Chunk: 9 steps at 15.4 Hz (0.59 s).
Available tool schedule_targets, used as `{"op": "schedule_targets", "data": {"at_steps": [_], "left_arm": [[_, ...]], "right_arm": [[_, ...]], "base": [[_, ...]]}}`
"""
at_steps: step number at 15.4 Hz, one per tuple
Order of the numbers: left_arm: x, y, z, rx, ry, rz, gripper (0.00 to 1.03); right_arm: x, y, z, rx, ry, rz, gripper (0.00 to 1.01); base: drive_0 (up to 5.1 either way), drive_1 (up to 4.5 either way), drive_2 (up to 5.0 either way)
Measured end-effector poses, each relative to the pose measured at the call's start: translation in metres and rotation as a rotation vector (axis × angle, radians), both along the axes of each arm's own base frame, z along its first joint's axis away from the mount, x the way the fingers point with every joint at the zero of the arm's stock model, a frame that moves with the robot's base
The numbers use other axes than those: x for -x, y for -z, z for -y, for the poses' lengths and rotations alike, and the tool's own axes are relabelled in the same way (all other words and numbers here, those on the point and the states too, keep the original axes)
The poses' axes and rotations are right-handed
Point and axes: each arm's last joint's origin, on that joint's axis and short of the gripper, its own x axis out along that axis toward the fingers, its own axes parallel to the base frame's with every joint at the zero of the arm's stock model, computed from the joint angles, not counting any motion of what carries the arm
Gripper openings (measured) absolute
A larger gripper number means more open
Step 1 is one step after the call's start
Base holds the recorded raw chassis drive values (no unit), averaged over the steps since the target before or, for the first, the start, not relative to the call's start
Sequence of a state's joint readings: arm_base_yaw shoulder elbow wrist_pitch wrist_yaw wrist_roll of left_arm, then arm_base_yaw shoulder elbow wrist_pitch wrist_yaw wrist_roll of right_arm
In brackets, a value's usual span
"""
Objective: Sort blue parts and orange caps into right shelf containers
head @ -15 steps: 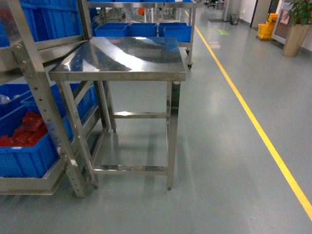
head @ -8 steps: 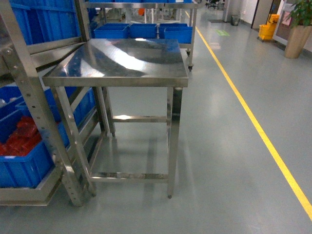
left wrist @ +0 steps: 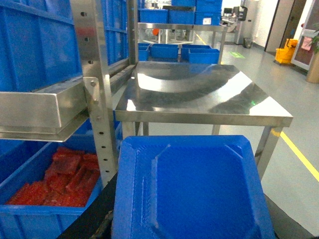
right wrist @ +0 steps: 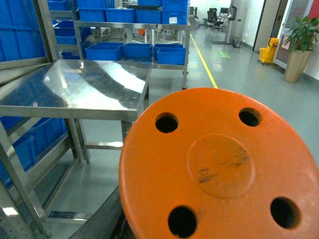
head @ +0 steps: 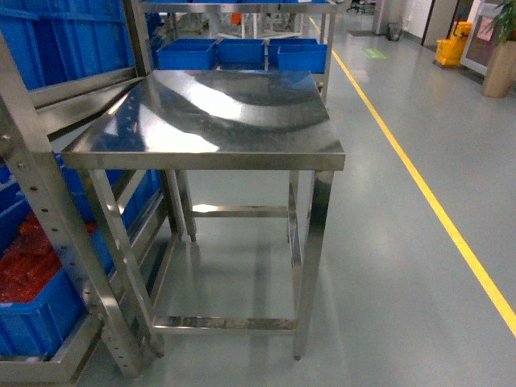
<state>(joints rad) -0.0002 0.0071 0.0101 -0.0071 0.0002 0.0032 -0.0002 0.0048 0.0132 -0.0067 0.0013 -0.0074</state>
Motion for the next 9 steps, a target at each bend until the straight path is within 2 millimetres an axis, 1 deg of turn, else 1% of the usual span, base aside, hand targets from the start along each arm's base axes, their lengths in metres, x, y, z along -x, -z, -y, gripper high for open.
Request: {"op": "schedule_targets", "data": {"at_steps": [9], "left_arm": [[0.0000,0.0000,0.0000,0.000,-0.001,0.000,0.43]], "right_arm": [[0.0000,-0.0002,0.0000,0.000,-0.002,0.002,0.45]], "base": [[-4.8,1.56,3.4]]}}
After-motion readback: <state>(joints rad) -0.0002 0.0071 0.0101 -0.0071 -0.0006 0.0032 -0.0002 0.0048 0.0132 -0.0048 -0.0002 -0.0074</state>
